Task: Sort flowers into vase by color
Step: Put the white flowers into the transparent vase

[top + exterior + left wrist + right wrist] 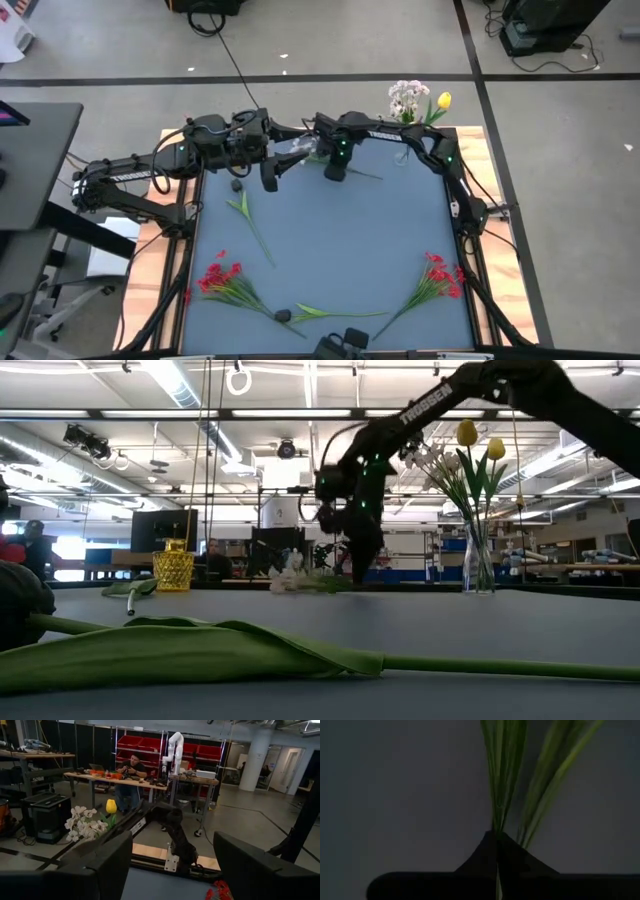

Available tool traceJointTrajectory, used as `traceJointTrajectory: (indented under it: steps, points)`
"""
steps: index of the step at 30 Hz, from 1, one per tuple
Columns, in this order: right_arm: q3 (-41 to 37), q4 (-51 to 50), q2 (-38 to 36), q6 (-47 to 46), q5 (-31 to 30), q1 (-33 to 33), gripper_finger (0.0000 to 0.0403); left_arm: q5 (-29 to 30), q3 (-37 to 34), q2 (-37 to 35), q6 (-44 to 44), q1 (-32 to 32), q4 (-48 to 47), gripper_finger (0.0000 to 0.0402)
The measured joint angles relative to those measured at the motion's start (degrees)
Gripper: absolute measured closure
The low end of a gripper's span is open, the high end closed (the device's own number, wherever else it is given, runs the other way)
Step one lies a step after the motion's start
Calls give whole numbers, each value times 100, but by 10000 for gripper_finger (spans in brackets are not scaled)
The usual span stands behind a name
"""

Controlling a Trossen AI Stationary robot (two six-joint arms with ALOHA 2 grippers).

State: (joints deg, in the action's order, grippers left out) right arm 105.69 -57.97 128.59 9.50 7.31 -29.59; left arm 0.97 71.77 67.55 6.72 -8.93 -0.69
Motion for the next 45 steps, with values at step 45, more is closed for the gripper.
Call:
traceJointTrajectory:
  steps: [45]
  points:
    - [-5402, 5827, -7755, -1655, -6168, 2948, 403, 0, 0, 0, 0, 0, -2, 118]
